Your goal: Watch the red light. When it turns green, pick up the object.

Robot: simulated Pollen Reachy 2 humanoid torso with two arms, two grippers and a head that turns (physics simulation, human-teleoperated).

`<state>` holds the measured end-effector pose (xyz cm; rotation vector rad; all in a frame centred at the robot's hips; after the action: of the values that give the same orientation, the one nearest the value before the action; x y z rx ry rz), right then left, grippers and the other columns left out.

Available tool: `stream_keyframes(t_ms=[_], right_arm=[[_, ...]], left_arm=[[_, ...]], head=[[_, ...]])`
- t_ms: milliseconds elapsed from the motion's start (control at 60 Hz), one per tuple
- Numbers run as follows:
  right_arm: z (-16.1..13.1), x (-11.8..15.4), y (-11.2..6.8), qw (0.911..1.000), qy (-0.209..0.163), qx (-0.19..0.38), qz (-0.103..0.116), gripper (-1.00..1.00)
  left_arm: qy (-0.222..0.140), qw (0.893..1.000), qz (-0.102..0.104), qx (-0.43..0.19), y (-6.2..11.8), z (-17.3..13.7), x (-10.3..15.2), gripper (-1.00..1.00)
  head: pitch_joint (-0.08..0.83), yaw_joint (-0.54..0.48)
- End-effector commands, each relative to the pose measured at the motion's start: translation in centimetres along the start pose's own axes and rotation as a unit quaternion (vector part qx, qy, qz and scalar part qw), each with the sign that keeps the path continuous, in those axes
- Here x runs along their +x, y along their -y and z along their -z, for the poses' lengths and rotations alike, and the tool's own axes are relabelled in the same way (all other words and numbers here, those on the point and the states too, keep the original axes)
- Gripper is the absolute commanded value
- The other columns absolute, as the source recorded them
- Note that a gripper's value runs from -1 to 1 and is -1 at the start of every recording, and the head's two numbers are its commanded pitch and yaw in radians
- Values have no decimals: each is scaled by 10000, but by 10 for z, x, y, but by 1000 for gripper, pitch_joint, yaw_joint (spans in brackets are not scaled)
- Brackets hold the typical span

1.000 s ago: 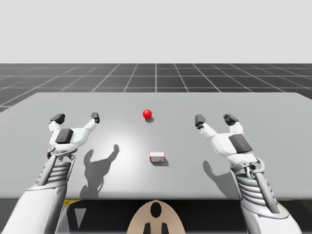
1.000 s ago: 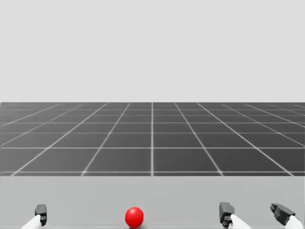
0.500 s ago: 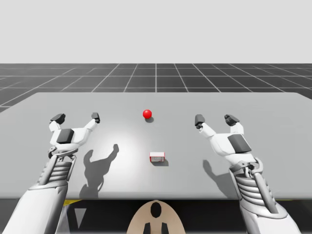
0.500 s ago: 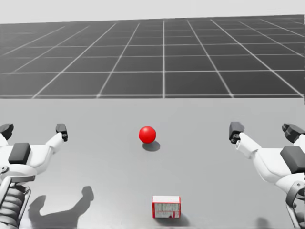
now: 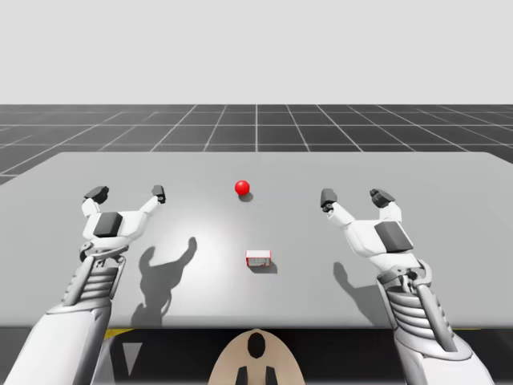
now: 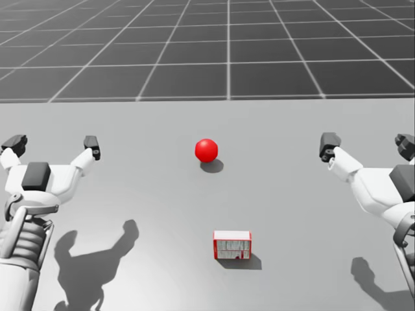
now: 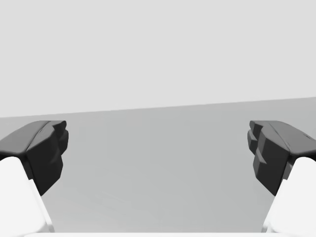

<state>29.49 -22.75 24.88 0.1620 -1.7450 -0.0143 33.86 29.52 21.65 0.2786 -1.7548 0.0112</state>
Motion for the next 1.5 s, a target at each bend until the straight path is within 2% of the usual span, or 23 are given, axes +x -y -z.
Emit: stream_keyframes(t_ms=[17,1500], right_arm=[[-1,-2,-3,10000,11,0,71,-1000],[0,-2,-2,10000,69,65,-9,-1000]], left_arm=[[84,9999,-38,-39,1,-1,1,-1000],[52,10000,-5,-85,3,-3,1,-1000]], head=[[480,68],[463,69]])
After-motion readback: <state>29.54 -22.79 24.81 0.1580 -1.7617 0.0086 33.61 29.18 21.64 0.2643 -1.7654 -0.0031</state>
